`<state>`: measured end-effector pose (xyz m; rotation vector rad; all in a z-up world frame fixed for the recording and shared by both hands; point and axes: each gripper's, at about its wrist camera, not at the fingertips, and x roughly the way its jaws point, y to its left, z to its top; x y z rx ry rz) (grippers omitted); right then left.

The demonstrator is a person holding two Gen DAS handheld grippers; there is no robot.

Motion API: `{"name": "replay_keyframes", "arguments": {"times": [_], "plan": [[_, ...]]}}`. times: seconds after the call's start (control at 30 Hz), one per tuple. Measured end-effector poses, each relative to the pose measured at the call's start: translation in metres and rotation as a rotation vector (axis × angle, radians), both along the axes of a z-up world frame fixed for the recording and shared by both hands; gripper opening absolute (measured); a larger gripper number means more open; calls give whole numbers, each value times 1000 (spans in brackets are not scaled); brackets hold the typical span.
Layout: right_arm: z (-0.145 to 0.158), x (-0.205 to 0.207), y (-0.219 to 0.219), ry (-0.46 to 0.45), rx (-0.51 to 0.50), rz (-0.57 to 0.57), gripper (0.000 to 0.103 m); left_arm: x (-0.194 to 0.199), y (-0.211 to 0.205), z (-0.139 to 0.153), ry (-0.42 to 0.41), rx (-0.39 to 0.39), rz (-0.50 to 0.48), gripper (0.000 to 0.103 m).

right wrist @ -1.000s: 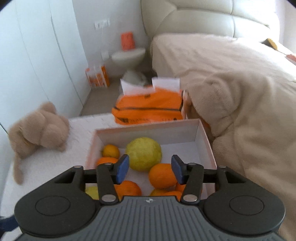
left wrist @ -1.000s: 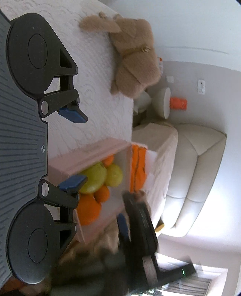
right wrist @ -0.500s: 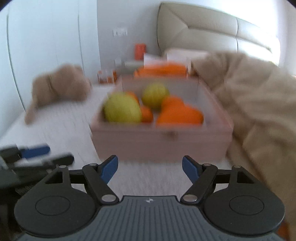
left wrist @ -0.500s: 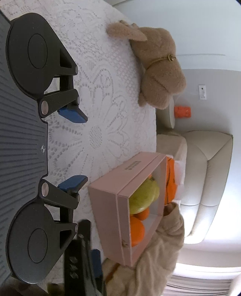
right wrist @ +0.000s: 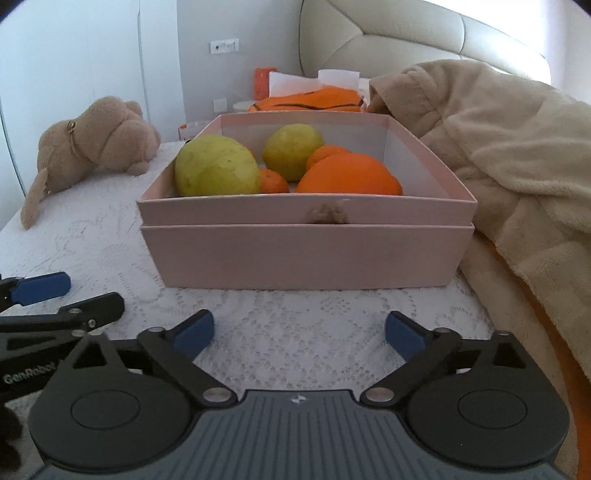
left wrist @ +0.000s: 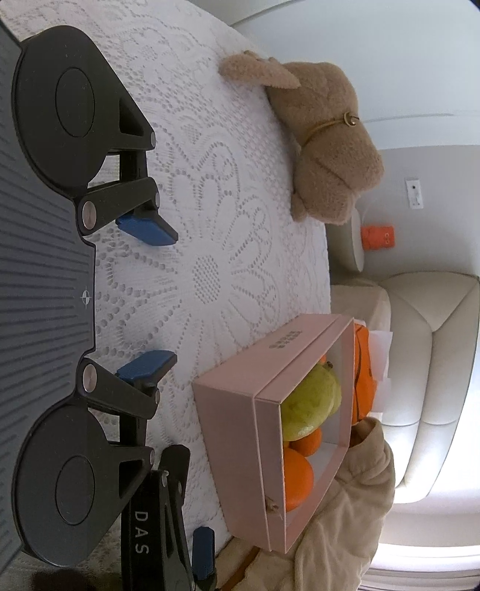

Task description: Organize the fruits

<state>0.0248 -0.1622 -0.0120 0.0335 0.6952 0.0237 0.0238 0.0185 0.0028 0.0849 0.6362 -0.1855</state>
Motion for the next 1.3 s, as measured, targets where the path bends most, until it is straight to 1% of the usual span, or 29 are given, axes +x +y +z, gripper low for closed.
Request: {"name": "replay_keyframes", "arguments": {"times": [0.13,1.3], "plan": [[0,-1,3,-8,-16,-6,102,0,-1,0,0,-3,0,69],[-1,-1,2,-6,-9,-5,103,1,1,-1,0,-3,0,69]]}}
